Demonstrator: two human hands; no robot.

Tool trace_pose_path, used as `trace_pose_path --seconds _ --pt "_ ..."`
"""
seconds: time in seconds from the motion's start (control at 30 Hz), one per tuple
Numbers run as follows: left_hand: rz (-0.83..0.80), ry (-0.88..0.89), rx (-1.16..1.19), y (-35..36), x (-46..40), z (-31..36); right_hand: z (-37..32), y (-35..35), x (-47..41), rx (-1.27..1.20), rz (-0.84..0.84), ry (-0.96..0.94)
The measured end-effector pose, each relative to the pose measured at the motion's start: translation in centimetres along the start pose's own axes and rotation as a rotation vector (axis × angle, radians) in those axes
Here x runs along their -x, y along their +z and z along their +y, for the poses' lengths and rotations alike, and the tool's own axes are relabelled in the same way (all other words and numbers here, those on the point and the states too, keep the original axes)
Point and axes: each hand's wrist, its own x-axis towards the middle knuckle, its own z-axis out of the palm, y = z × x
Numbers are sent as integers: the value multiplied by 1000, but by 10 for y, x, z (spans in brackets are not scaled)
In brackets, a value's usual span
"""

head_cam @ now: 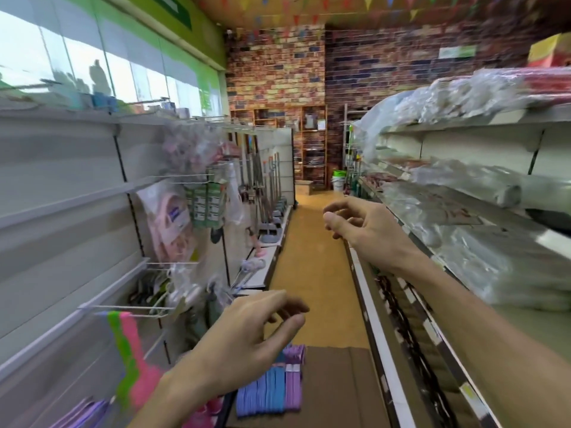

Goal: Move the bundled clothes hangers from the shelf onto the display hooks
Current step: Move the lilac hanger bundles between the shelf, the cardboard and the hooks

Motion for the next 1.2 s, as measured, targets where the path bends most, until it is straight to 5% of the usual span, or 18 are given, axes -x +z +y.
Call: trace_pose_path --seconds 0.87,1.2 --pt "-84 -252 172 166 -259 -308 345 64 -217 45 35 346" --pt "-81 -401 158 232 -345 -413 505 110 -311 3 -130 423"
